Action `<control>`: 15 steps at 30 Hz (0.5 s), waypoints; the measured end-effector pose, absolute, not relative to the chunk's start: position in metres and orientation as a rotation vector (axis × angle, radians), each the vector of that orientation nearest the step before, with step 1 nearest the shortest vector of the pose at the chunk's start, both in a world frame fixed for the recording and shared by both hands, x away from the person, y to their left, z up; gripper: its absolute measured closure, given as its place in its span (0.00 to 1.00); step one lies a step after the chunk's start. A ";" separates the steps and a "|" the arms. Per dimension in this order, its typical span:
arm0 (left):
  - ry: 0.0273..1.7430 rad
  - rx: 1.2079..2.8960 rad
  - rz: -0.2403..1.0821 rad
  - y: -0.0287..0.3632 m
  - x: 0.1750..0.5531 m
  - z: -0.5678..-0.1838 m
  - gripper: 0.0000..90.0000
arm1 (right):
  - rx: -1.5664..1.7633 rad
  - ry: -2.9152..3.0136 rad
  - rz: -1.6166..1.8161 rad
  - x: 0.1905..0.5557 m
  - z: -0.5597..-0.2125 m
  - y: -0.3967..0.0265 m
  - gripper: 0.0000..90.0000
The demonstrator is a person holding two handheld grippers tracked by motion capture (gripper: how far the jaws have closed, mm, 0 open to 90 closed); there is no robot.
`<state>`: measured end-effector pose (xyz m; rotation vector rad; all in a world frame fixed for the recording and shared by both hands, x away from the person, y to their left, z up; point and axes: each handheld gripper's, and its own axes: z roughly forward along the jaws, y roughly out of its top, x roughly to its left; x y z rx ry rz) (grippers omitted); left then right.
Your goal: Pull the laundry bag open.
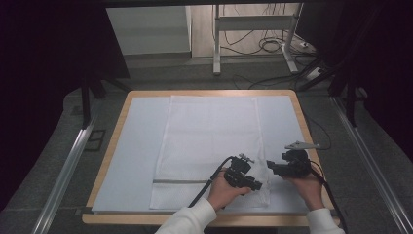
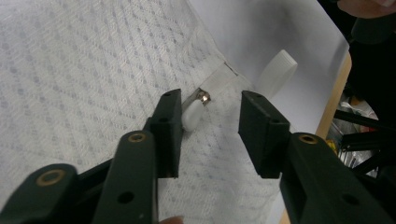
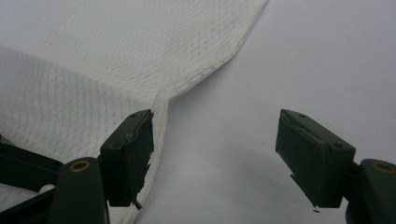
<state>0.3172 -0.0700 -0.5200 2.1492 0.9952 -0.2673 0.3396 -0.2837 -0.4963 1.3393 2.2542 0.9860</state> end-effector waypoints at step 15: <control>1.009 2.155 -0.235 -0.073 0.321 -0.523 0.91 | 1.347 2.245 0.984 0.340 -0.496 -0.286 0.30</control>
